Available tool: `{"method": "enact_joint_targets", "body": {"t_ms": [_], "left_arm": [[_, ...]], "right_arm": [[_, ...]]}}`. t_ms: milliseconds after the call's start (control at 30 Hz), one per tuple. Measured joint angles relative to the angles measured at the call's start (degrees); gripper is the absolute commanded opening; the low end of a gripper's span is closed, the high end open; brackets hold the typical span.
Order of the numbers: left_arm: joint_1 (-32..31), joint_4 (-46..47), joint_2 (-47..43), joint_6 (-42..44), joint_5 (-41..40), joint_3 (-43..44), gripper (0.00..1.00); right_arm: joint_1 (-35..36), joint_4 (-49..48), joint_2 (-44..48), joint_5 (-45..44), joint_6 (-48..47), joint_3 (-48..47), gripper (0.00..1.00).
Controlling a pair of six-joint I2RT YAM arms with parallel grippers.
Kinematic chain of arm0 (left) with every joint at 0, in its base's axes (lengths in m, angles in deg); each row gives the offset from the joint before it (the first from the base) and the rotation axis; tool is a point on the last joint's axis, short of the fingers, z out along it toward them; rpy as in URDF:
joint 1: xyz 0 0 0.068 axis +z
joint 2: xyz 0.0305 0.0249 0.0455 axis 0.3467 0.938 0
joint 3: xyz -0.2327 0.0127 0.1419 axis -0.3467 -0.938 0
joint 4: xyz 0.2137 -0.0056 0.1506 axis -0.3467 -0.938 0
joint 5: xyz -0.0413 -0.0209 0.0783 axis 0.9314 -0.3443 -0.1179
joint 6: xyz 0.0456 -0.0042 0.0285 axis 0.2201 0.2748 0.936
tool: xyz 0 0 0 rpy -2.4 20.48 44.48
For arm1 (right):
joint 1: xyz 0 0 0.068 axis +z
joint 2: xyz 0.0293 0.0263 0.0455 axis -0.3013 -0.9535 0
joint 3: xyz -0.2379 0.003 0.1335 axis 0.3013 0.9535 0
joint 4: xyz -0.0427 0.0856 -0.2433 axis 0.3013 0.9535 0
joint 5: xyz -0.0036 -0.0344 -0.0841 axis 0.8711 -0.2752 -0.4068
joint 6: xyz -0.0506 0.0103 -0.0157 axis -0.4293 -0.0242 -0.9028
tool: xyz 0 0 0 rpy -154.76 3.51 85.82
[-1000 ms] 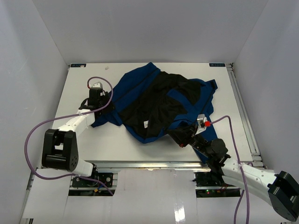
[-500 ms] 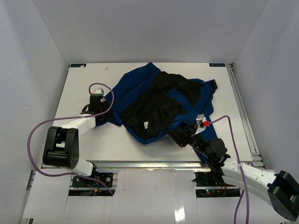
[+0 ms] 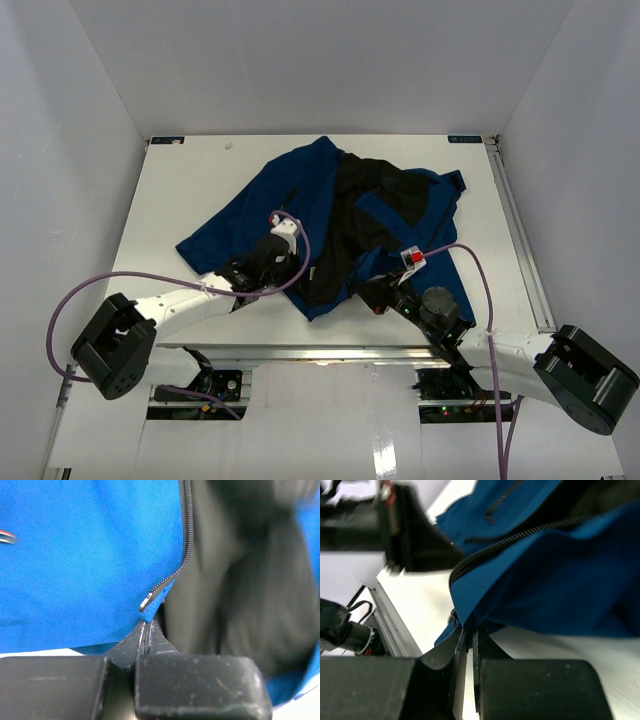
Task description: Zip up the jacket
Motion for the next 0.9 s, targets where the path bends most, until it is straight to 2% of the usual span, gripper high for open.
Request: {"method": "enact_joint_targets", "body": {"t_ms": [33,67,100,133,233,400,567,767,900], "left_arm": [[-1.66,-0.31,0.17,0.43,-0.02,-0.94,0.12],[-3.45,-0.75,0.29,0.80,-0.04,-1.68,0.21],[-5.16,-1.20,0.37,1.17,-0.03,-2.30,0.35],[-6.60,-1.48,0.38,1.49,0.11,-2.75,0.42],[-9.47,-2.01,0.09,1.86,1.52,-3.67,0.55],[-9.86,-3.46,-5.78,0.60,0.37,-5.57,0.58],[-9.84,-6.51,-10.23,-0.61,-3.45,-2.16,0.59],[-9.36,-6.37,0.90,-0.93,-3.23,4.75,0.58],[-9.36,-7.29,7.60,-0.95,-2.00,5.74,0.60]], "right_arm": [[0.00,0.26,-1.01,-0.56,0.48,0.00,0.08],[0.00,0.73,-1.25,-1.10,0.92,0.00,0.08],[0.00,1.24,-1.22,-1.72,1.28,0.00,0.08],[0.00,1.88,-0.78,-2.42,1.44,-0.01,0.08],[0.00,3.96,1.89,-4.34,1.57,0.00,0.08],[0.00,10.10,10.03,-7.70,1.36,0.04,0.08],[0.00,12.29,11.23,-9.37,1.36,0.04,0.08],[0.02,14.59,10.82,-9.44,1.73,0.04,0.08],[0.01,16.43,10.92,-8.43,3.26,0.04,0.08]]}}
